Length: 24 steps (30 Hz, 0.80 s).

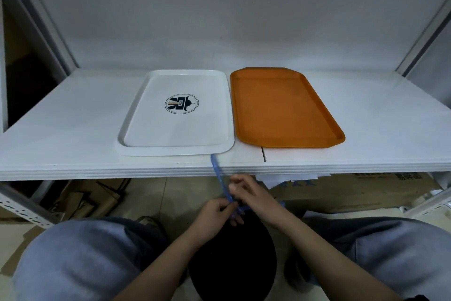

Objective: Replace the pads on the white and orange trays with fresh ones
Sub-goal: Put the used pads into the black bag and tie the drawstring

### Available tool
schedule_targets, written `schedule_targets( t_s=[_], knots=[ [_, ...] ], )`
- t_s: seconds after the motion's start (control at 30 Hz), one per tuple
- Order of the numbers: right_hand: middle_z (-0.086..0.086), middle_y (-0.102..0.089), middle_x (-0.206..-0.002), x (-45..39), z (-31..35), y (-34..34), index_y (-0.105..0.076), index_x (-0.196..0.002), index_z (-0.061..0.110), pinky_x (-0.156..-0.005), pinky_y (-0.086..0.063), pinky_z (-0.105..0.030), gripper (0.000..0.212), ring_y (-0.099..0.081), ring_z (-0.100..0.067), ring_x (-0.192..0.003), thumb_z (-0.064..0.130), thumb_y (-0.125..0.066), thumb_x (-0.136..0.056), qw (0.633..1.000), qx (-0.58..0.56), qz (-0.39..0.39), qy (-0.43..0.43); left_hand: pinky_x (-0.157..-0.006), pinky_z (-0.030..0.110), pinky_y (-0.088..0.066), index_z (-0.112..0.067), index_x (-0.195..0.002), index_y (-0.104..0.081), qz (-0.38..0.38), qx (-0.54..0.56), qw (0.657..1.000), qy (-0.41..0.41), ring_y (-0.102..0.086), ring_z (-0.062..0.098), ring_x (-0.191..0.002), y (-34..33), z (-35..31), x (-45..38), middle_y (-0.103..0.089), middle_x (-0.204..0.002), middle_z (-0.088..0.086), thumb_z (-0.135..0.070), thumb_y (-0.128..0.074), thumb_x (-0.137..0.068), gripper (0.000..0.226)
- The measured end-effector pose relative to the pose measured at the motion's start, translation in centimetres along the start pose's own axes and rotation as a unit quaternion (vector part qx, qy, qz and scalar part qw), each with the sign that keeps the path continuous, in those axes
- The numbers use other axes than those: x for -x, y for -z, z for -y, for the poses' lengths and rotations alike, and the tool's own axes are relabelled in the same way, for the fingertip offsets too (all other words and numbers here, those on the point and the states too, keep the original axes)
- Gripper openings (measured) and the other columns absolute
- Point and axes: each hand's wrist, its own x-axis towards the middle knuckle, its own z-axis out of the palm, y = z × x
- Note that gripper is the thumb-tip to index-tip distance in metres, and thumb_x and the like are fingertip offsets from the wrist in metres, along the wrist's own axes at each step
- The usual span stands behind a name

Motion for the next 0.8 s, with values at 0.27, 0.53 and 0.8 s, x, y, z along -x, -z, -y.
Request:
schedule_targets(
  t_s=[0.27, 0.53, 0.8],
  knots=[
    [0.003, -0.056, -0.075, 1.0, -2.6, 0.3, -0.046, -0.086, 0.021, -0.062, -0.044, -0.034, 0.021, -0.058, -0.020, -0.072, 0.039, -0.045, -0.096, 0.933, 0.349, -0.058, 0.070, -0.060, 0.012, -0.046, -0.009, -0.076, -0.063, -0.028, 0.058, 0.997, 0.034, -0.056, -0.001, -0.049, 1.0, 0.8, -0.9, -0.066, -0.055, -0.006, -0.006, -0.042, -0.099, 0.031],
    [0.008, -0.039, -0.049, 1.1, -2.6, 1.7, -0.064, -0.063, 0.021, -0.047, -0.027, -0.019, 0.040, -0.036, -0.004, -0.044, 0.037, -0.049, -0.097, 0.991, 0.100, 0.090, -0.003, -0.065, 0.010, -0.048, 0.000, -0.093, -0.068, -0.013, 0.114, 0.993, 0.040, -0.064, 0.000, -0.061, 1.4, 1.1, -0.7, -0.071, -0.066, -0.005, -0.002, -0.049, -0.095, 0.019],
    [0.009, -0.035, -0.043, 1.2, -4.4, 1.4, -0.057, -0.069, 0.015, -0.044, -0.021, -0.024, 0.041, -0.026, -0.008, -0.039, 0.028, -0.037, -0.102, 0.985, -0.041, 0.130, -0.102, -0.062, 0.009, -0.047, -0.007, -0.082, -0.066, -0.014, 0.093, 0.995, 0.017, -0.063, -0.001, -0.057, 1.4, 1.4, -0.7, -0.068, -0.056, -0.005, 0.012, -0.059, -0.084, 0.021]
  ],
)
